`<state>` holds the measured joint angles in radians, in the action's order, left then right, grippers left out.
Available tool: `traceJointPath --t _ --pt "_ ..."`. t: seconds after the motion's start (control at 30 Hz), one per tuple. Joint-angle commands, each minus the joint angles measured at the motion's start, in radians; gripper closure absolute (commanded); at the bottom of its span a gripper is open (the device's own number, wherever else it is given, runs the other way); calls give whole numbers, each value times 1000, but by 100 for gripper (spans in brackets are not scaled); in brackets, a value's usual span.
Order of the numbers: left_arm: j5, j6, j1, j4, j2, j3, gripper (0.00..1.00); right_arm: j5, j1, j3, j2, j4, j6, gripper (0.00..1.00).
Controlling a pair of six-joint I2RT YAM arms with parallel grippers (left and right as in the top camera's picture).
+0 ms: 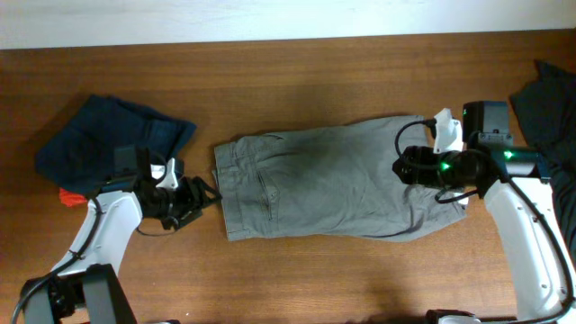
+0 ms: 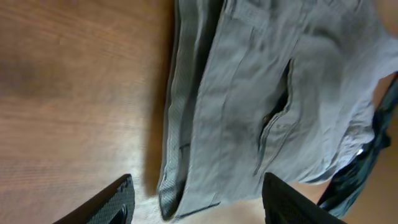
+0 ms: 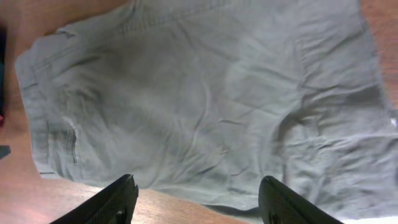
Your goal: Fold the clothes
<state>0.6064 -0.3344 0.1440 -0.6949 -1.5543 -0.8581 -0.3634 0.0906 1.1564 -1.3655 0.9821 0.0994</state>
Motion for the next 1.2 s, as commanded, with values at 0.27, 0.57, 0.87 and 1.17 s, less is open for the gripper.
traceJointPath --t 0.27,0.57,0.87,1.17 --pt "1 -129 -17 123 -185 6 36 35 -5 20 -9 13 -18 33" --pt "19 -129 -99 220 -293 2 36 35 -5 20 -9 13 -17 34" --pt "19 -129 -102 300 -295 -7 69 35 -5 20 -9 12 -17 34" --pt "11 43 -102 232 -286 -67 99 35 -5 20 -9 13 -17 34"
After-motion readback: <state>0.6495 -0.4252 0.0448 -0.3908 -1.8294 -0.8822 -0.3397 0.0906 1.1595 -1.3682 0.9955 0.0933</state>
